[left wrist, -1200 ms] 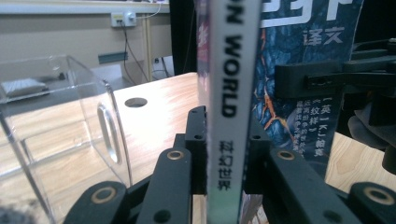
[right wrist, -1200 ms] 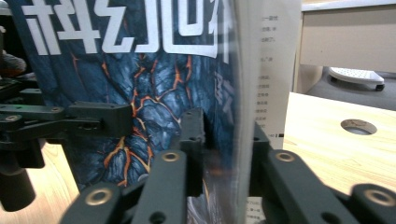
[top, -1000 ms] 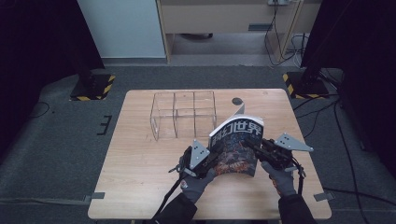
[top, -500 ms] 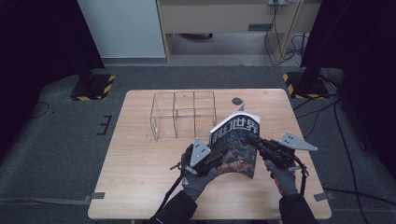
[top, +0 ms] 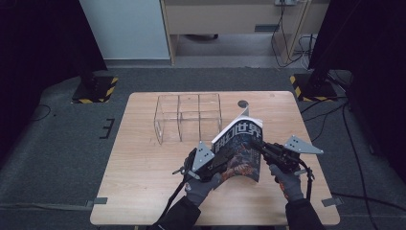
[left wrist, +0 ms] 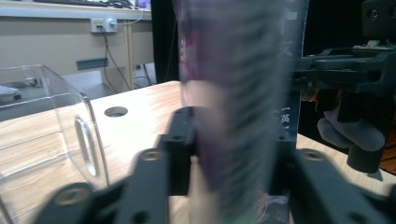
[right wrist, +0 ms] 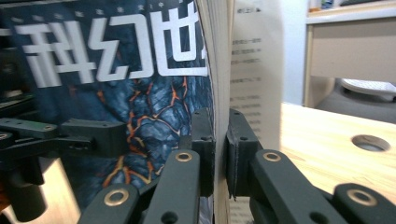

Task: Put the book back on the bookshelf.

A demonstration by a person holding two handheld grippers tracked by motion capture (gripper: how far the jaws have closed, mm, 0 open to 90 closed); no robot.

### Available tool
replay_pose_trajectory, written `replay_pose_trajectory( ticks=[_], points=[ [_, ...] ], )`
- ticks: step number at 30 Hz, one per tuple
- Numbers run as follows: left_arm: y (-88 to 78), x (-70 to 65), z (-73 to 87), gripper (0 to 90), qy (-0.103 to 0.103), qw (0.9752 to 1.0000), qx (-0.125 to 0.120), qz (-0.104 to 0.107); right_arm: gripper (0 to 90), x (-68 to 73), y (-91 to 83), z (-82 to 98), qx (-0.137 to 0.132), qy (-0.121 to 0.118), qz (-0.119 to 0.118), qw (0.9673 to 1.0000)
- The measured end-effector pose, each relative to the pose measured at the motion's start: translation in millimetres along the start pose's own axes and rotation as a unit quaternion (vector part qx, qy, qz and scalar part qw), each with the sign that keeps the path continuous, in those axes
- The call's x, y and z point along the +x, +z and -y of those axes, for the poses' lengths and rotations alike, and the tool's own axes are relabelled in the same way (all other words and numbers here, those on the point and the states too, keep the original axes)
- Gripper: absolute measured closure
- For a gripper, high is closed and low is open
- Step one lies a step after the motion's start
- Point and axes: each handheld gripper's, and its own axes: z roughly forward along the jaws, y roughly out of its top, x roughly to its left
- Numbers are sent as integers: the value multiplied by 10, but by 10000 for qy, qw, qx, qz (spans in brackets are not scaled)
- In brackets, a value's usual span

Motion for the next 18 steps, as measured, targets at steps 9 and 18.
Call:
replay_pose_trajectory(
  ticks=[9,18],
  points=[
    [45,58,-8,700,-65,9998,9,-213,840,-4,-1,0,20,28,-59,10000],
    [-26,12,-26,810,-78,9997,98,-198,737,-28,11,-19,48,36,237,9997]
  ],
)
